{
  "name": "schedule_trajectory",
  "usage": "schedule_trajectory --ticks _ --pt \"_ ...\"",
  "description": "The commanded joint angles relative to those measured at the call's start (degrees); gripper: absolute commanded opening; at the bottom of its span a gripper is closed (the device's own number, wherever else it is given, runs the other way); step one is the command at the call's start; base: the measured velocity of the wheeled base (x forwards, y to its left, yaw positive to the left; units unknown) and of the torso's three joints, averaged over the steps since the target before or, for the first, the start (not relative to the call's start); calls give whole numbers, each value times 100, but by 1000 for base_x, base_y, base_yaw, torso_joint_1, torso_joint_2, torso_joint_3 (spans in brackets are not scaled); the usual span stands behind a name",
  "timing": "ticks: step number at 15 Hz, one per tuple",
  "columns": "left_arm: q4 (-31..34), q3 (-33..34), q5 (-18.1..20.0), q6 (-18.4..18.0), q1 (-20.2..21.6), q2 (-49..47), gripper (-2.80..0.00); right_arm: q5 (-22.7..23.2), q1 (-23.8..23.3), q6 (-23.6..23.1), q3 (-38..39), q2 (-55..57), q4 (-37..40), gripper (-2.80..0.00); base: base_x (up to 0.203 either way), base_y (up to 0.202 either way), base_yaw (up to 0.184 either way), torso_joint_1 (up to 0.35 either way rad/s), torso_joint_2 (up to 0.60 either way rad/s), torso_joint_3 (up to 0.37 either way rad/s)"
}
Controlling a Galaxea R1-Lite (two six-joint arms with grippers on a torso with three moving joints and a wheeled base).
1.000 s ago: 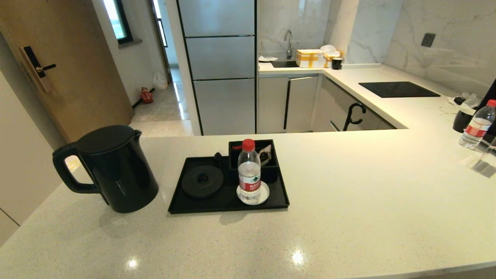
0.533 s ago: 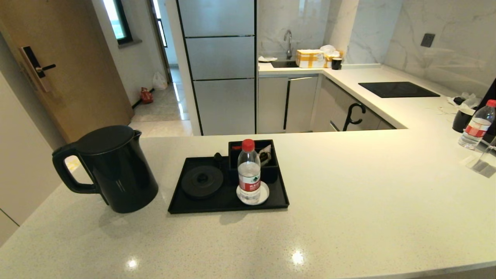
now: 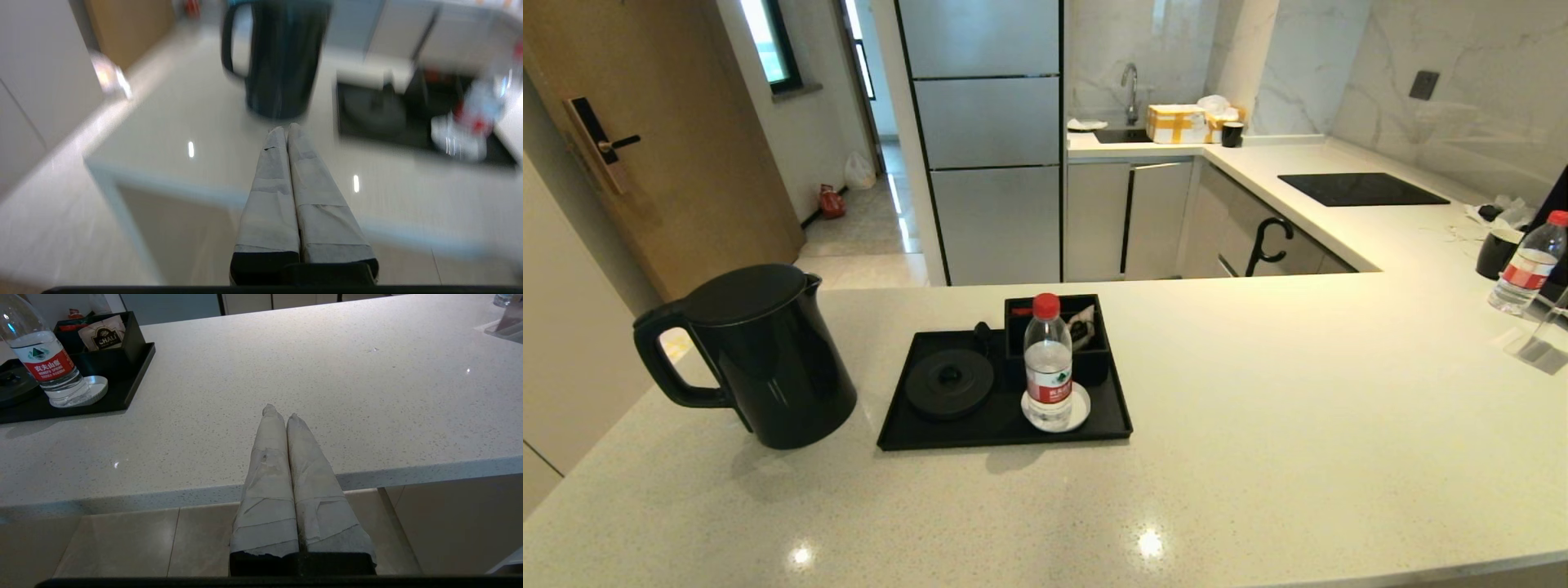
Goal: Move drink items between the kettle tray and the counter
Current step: Pick up the bottled water
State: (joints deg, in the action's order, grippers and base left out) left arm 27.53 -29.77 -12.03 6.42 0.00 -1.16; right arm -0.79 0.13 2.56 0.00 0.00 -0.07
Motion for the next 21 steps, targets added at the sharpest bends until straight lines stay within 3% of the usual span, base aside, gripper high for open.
schedule_trajectory --ticks 1,2,3,6,8,10,13,15,18,19,21 --pt "-590 279 -45 -9 0 116 -280 0 4 -1 0 9 -1 -280 0 0 0 0 0 0" --pt "-727 347 -32 -111 0 116 -280 0 -5 -1 0 9 7 -280 0 0 0 0 0 0" --pt "-1270 652 -19 -280 0 116 -280 0 -5 -1 0 9 7 -280 0 0 0 0 0 0" --pt "-3038 2511 2 -745 0 116 -280 0 -5 -1 0 9 7 -280 0 0 0 0 0 0" --pt "-3842 2977 68 -900 0 113 -280 0 4 -10 0 9 7 -280 0 0 0 0 0 0" --pt "-3460 2904 206 -568 0 107 -280 0 4 -5 0 9 7 -280 0 0 0 0 0 0" --pt "-2370 2619 755 -750 1 112 -280 0 -1 -1 0 9 7 -280 0 0 0 0 0 0" --pt "-2348 2626 851 -739 0 107 -280 0 -5 -1 0 9 7 -280 0 0 0 0 0 0" --pt "-3053 2867 938 -808 8 107 -280 0 3 -8 0 9 1 -280 0 0 0 0 0 0" --pt "-2767 2925 1206 -924 3 107 -280 0 4 -10 0 9 7 -280 0 0 0 0 0 0" --pt "-2630 2951 1308 -1002 0 107 -280 0 4 -1 0 9 7 -280 0 0 0 0 0 0"
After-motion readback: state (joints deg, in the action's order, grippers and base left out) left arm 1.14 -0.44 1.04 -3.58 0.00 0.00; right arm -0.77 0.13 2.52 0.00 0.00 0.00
